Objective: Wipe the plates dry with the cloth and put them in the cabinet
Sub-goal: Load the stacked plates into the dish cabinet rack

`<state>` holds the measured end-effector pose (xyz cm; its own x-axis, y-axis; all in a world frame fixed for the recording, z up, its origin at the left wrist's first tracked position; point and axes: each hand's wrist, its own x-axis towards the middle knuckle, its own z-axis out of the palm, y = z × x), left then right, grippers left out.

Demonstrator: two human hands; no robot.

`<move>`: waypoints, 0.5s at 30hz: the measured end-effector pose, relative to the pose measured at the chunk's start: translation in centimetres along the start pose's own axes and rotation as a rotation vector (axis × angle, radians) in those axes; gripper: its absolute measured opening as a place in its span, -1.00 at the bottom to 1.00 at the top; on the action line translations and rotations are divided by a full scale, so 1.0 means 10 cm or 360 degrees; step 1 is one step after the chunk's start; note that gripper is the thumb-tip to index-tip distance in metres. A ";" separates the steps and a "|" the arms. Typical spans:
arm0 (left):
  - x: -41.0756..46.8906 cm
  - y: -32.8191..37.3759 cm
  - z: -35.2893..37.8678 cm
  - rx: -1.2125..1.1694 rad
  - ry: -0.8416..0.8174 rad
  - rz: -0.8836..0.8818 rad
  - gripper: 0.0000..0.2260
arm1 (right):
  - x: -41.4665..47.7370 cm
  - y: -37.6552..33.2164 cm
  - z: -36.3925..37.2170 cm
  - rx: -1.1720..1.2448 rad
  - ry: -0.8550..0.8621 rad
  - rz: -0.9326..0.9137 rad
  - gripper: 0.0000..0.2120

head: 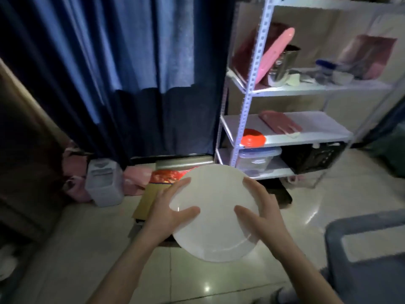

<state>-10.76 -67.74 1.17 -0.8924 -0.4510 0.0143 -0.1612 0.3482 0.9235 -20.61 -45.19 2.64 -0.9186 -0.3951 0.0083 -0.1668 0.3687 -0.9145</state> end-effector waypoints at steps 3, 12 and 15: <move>-0.10 -0.36 -0.89 -0.0028 0.0204 -0.0114 -0.36 | 0.22 -0.36 0.93 0.0002 -0.0210 -0.0122 -0.37; -0.73 -1.18 -2.86 -0.0063 0.0973 -0.0379 -0.33 | 0.55 -1.46 3.28 -0.0061 -0.0869 -0.0460 -0.40; -0.93 -1.42 -3.33 -0.0095 0.1221 -0.0468 -0.34 | 0.59 -1.80 3.96 -0.0096 -0.1080 -0.0544 -0.44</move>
<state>13.89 -95.81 0.70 -0.2776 -0.9607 0.0067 -0.3016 0.0938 0.9488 -8.81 -87.49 3.14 -0.3940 -0.9189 0.0186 -0.4394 0.1706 -0.8819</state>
